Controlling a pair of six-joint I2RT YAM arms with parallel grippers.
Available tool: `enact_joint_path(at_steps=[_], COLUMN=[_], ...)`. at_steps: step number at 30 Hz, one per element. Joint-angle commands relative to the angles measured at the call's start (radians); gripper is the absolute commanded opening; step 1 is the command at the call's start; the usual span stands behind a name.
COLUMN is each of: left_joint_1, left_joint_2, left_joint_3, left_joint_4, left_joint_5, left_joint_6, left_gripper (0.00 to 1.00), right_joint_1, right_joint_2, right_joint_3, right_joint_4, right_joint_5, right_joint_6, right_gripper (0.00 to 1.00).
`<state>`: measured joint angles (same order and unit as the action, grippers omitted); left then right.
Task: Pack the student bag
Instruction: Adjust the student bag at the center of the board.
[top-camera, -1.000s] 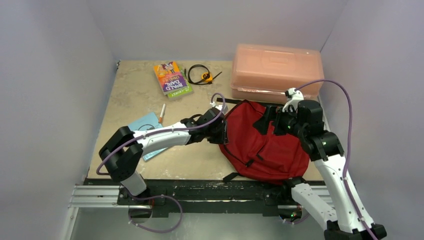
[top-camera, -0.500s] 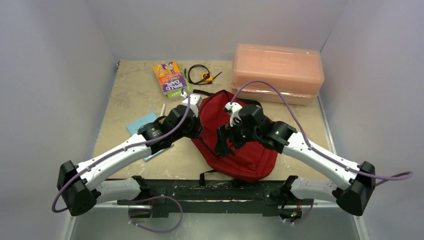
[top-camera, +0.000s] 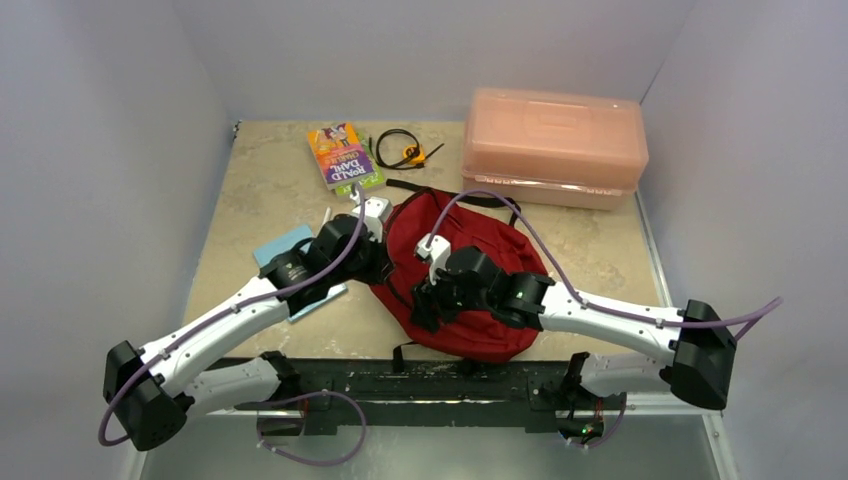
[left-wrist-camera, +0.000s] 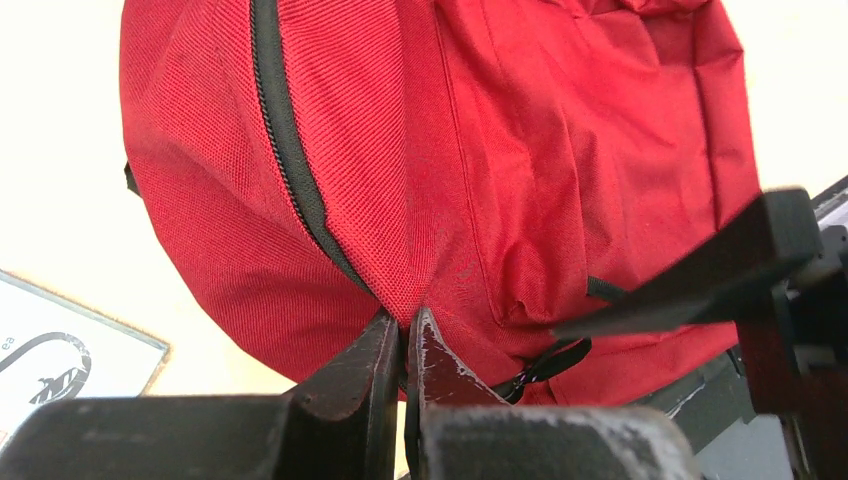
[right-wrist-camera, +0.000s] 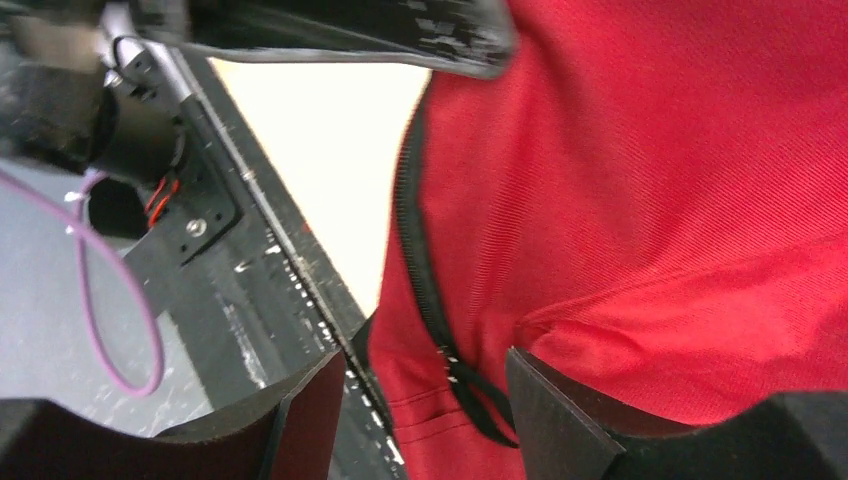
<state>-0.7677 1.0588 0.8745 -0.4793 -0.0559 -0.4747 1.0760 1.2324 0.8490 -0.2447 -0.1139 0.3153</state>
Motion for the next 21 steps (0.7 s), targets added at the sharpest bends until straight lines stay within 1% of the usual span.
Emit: enact_joint_path(at_steps=[1,5,8,10,11,12,15,17,19,21], left_joint_1=[0.004,0.004,0.003,0.003,0.003,0.004,0.004,0.004,0.004,0.003], left_joint_2=[-0.087,-0.209,-0.256,-0.236,-0.214,-0.191,-0.130,-0.105,-0.086,-0.081], left_joint_3=[-0.021,0.002,0.063,0.131,0.168,0.208,0.287,0.319,0.349,0.363], left_joint_4=[0.118,0.152,0.204,0.215,0.209,0.200,0.195,0.201,0.192,0.194], left_joint_5=[0.034,0.038,0.069,0.106,0.123,0.143,0.223,0.277,0.314,0.354], left_joint_6=[0.019,0.079,0.156,0.213,0.237,0.256,0.303,0.328,0.352,0.366], left_gripper=[0.00,0.00,0.00,0.00,0.00,0.00,0.00,0.00,0.00,0.00], right_joint_1=[-0.006,-0.005,-0.006,-0.006,-0.005,-0.005,-0.006,-0.004,-0.005,-0.005], right_joint_2=[-0.070,-0.163,-0.200,-0.209,-0.214,-0.223,-0.263,-0.285,-0.295,-0.299], right_joint_3=[-0.082,-0.148,-0.163,-0.159,-0.158,-0.157,-0.176,-0.180,-0.170,-0.150], right_joint_4=[0.142,0.206,0.262,0.297,0.313,0.334,0.409,0.436,0.425,0.391], right_joint_5=[0.158,0.155,0.105,0.048,0.021,0.000,-0.046,-0.053,-0.032,-0.018], right_joint_6=[0.070,0.093,0.075,0.066,0.066,0.063,0.079,0.086,0.093,0.090], right_gripper=[0.62,0.59,0.57,0.52,0.52,0.44,0.38,0.37,0.35,0.26])
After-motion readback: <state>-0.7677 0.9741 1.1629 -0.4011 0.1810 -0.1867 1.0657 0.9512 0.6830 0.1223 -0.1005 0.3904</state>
